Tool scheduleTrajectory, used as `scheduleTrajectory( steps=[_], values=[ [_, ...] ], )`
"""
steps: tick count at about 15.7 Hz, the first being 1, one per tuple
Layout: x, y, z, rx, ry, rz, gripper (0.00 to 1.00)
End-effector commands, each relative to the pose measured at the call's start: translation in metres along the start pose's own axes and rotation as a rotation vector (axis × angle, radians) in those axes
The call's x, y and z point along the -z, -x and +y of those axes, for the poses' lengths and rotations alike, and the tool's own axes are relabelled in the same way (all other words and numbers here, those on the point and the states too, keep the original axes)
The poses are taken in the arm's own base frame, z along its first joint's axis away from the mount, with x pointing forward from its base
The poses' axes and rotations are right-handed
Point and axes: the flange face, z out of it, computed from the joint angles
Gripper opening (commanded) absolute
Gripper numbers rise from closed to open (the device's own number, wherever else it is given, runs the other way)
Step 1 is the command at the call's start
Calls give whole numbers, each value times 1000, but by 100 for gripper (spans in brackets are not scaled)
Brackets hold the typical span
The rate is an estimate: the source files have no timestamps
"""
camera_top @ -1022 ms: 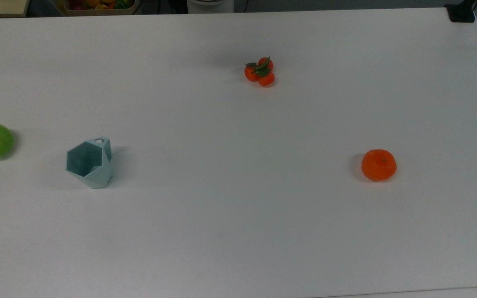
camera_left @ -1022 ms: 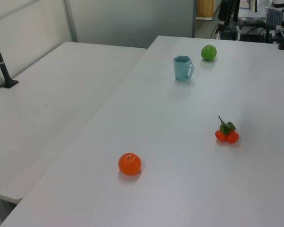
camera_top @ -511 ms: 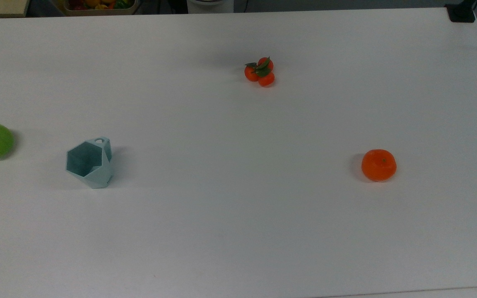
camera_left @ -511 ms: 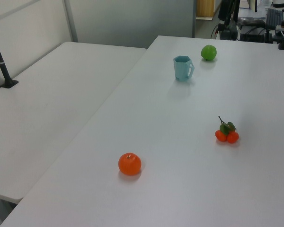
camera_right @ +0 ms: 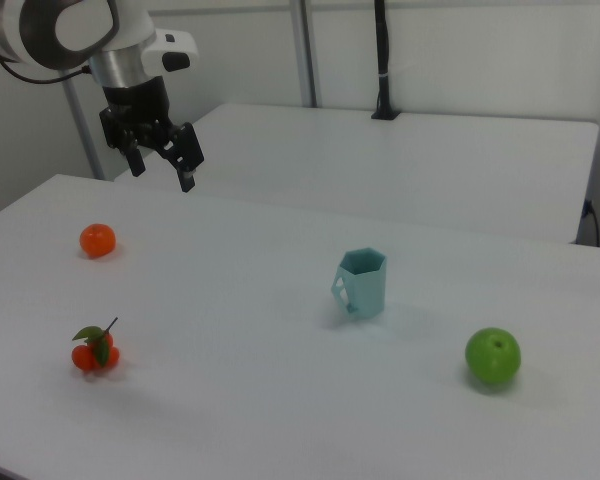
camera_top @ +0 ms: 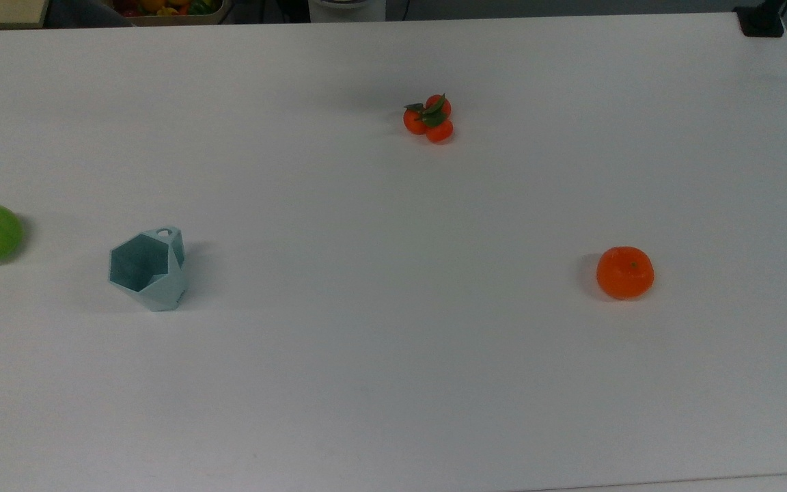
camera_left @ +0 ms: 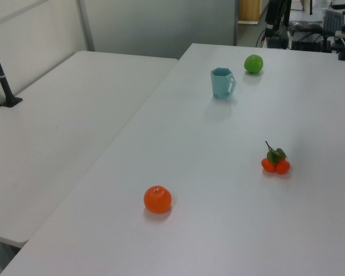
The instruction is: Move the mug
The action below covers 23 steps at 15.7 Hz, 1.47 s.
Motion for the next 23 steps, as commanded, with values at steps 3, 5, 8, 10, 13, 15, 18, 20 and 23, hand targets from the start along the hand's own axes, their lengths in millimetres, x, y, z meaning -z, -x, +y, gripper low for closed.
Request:
scheduleTrajectory(
  steps=[3, 5, 8, 10, 13, 15, 18, 20, 23],
  values=[
    [2, -4, 20, -50, 8, 20, 99],
    [-3, -10, 33, -72, 13, 38, 88],
    [-11, -21, 58, -114, 29, 83, 73],
    [-23, -27, 76, -163, 36, 82, 71],
    [-47, -38, 96, -234, 49, 87, 71],
    [-65, -47, 110, -255, 63, 99, 71],
    [-94, -59, 127, -325, 76, 108, 71],
    [-119, -70, 132, -397, 87, 121, 71],
    [-152, -81, 137, -412, 105, 123, 71]
  ],
)
